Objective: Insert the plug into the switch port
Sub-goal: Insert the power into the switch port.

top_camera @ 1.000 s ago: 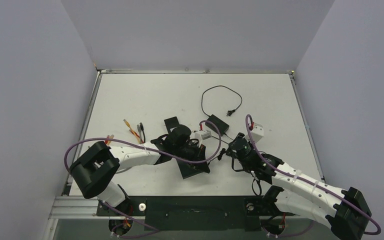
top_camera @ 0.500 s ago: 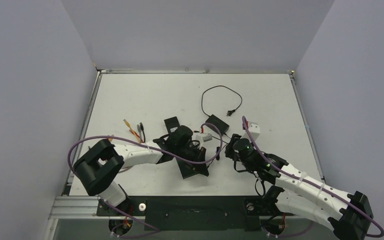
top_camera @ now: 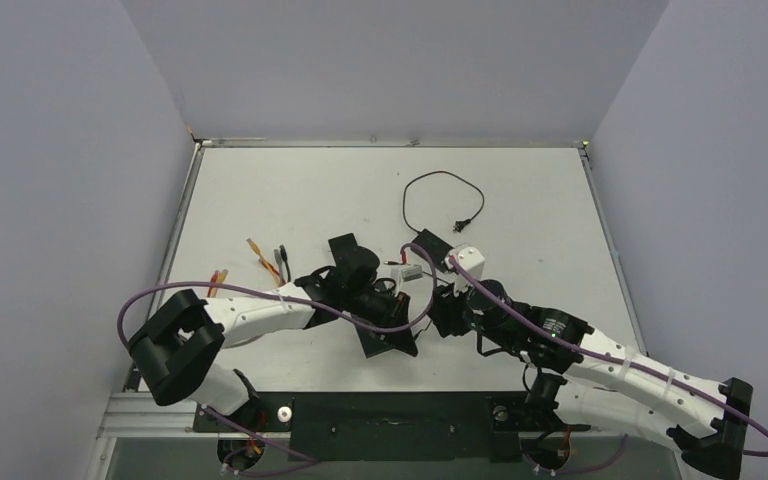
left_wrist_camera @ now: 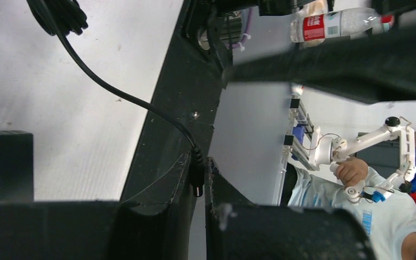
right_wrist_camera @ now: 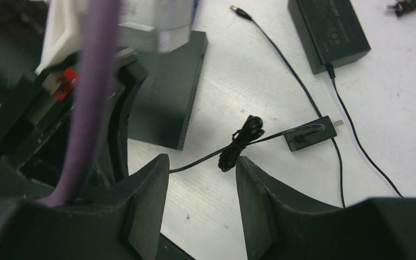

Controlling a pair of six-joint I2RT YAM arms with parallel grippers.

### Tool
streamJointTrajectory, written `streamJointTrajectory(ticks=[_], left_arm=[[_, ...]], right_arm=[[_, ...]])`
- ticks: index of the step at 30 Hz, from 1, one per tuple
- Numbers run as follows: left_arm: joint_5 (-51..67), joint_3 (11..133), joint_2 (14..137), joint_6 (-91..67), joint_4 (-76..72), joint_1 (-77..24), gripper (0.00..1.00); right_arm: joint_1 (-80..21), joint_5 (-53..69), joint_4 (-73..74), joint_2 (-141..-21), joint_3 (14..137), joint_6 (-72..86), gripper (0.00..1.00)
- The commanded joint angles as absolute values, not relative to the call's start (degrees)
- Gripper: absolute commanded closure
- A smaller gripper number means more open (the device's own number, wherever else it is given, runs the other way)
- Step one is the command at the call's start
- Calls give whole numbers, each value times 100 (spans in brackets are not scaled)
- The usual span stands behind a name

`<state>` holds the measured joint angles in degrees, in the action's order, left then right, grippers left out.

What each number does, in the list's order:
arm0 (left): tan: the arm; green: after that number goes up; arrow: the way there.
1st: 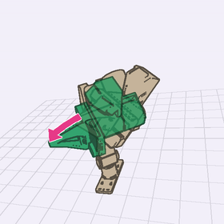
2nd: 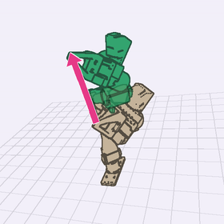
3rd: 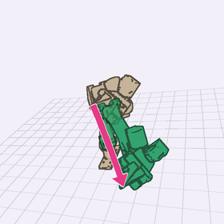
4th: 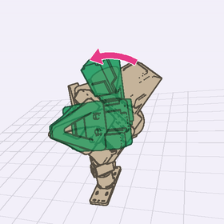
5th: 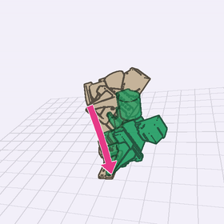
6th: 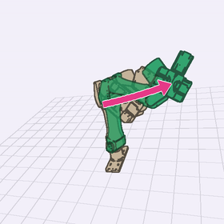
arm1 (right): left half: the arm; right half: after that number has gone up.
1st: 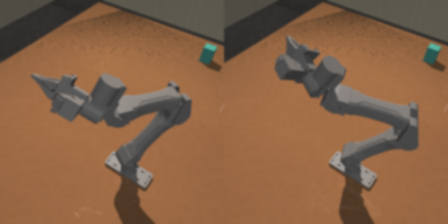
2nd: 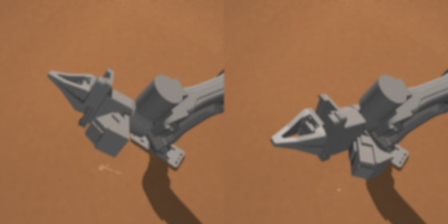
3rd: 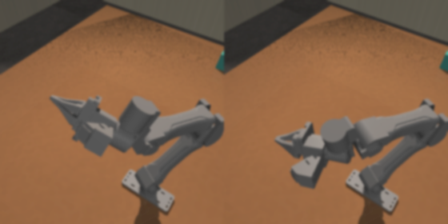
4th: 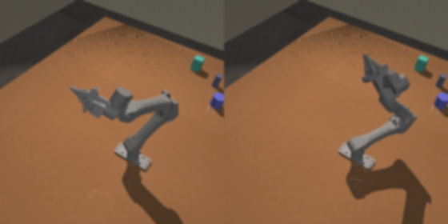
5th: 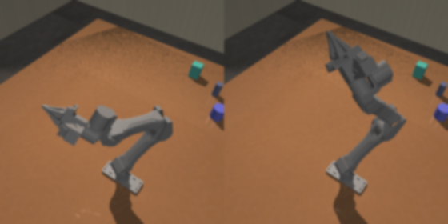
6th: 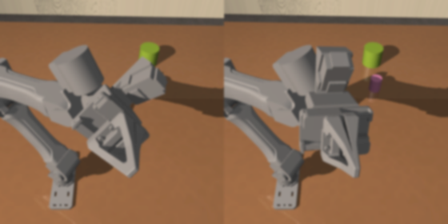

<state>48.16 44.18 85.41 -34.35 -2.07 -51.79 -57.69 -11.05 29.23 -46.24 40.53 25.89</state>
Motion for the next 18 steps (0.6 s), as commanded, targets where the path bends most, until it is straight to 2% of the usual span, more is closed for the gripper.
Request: streamJointTrajectory(ticks=[1, 6, 18], left_arm=[[5195, 4472, 8171, -3605, -301, -5197, 100], [5340, 4393, 7947, -3652, -241, -5188, 100], [5590, 4290, 7668, -3581, -35, -5186, 100]], right_arm=[[-6277, -763, 3083, -4491, 4343, 1626, 55], [-6852, -609, 3219, -4377, 4393, 834, 55], [-7301, -113, 3508, -3774, 4388, -1407, 50]])
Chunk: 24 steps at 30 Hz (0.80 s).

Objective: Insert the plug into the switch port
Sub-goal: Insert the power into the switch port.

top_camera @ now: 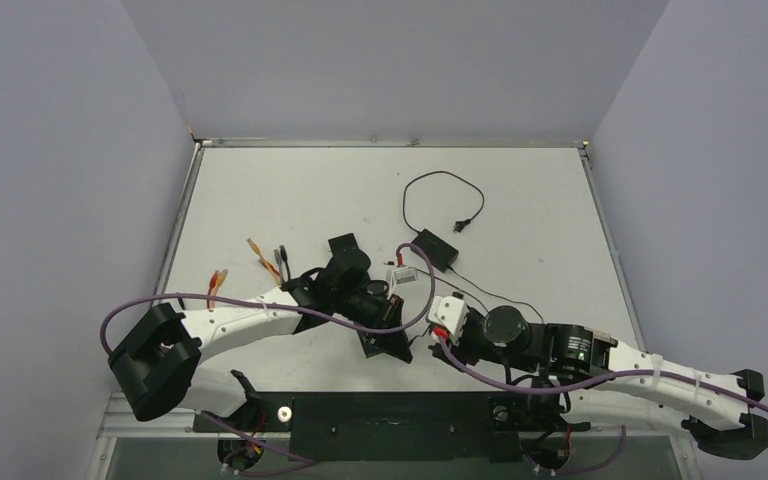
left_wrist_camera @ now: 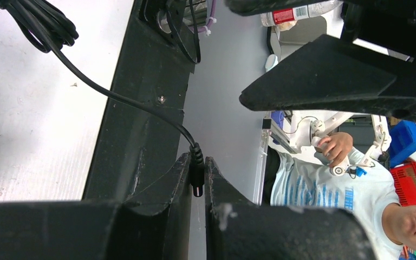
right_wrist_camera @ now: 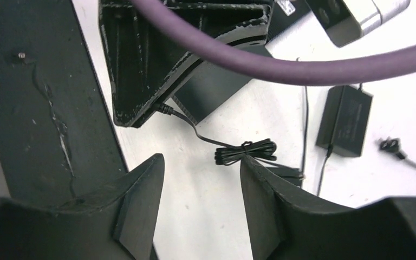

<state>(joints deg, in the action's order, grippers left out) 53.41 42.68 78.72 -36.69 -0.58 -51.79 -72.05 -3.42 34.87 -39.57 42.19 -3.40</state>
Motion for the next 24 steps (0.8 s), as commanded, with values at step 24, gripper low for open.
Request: streamJointTrajectory(ticks=[24], left_arm=[[5756, 4305, 7795, -3553, -70, -5186, 100]], right_arm=[[-7736, 395, 2821, -4476, 4426, -3450, 59]])
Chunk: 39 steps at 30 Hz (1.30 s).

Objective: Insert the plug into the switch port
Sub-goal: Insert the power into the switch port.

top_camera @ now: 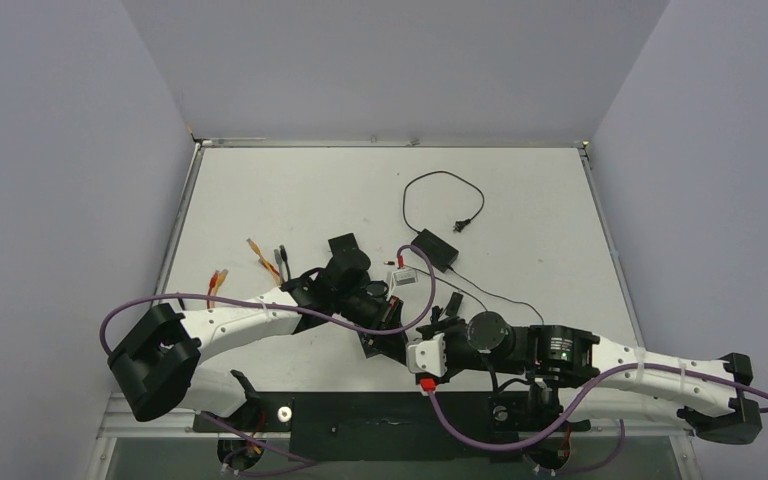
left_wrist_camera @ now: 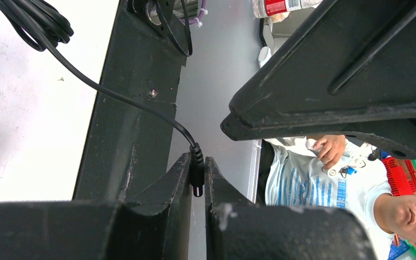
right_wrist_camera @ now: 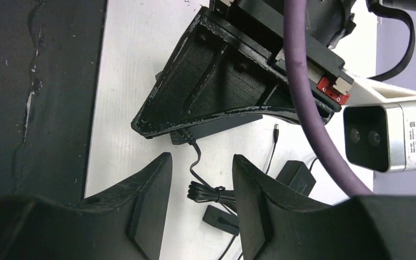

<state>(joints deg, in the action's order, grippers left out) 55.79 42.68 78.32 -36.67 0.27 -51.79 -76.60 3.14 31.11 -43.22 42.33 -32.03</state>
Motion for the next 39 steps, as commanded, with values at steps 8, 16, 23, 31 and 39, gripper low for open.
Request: streamJointTrajectory(ticks=[8, 16, 23, 31, 39], left_arm=[[5780, 4308, 7814, -3551, -79, -5186, 100], [5775, 4294, 7813, -3555, -78, -5186, 100], [5766, 4303, 7797, -3542, -70, -5192, 100], [5756, 4297, 7796, -3544, -70, -5195, 100], [5729, 4300, 7818, -3541, -53, -5190, 100]], right_arm=[[-7743, 383, 2800, -4698, 4428, -3522, 64], [-7751, 336, 2757, -4841, 4397, -3537, 64], [-7752, 324, 2736, -4959, 4411, -3555, 68], [-7752, 365, 2702, -5075, 4447, -3581, 76], [-7758, 430, 2717, -5145, 4467, -3578, 94]])
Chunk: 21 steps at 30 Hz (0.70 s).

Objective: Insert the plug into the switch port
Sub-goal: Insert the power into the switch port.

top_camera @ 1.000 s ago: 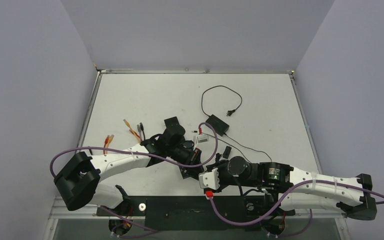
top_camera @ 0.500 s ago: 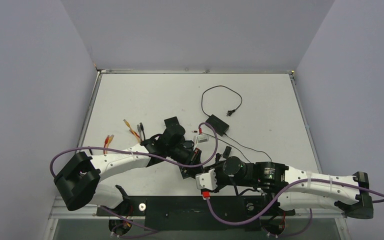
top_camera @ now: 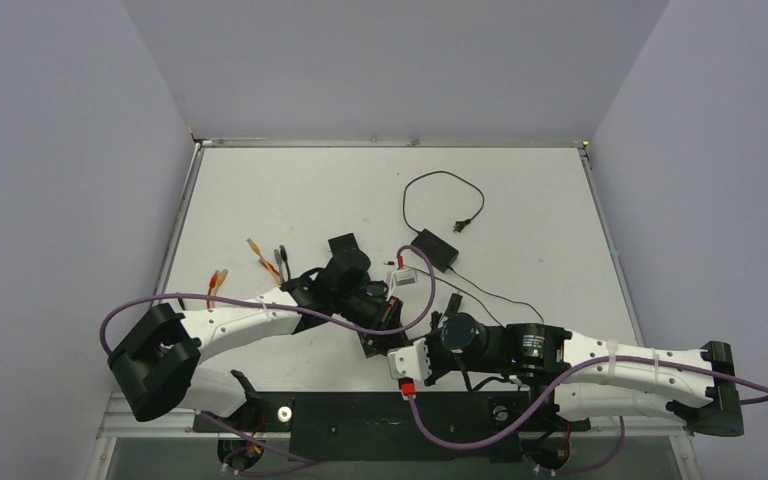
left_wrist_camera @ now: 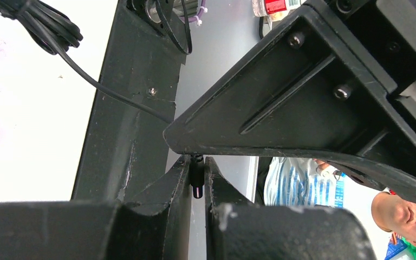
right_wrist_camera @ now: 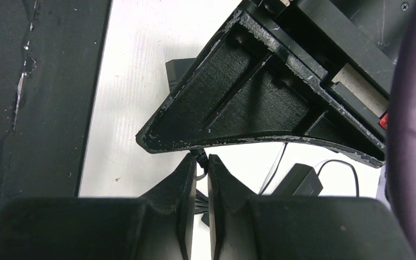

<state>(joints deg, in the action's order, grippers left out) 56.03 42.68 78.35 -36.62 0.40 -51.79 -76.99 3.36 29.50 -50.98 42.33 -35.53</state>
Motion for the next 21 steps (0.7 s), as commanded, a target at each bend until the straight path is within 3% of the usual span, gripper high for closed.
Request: streamJointTrajectory(ticks=[1, 3, 12, 21], left_arm=[[5726, 4303, 7816, -3537, -48, -5192, 100], [5707, 4308, 7801, -3538, -26, -5192, 97], [5313, 4376, 7524, -3419, 412, -5116, 66], [4996, 4078, 6896, -3536, 479, -4592, 58]], right_arm=[[-7759, 428, 2734, -5156, 4475, -3571, 98], [-7767, 419, 2764, -5165, 4488, -3564, 100], [-7808, 317, 2761, -5147, 4422, -3172, 100], [-7813, -254, 2331, -5102, 4129, -2407, 100]])
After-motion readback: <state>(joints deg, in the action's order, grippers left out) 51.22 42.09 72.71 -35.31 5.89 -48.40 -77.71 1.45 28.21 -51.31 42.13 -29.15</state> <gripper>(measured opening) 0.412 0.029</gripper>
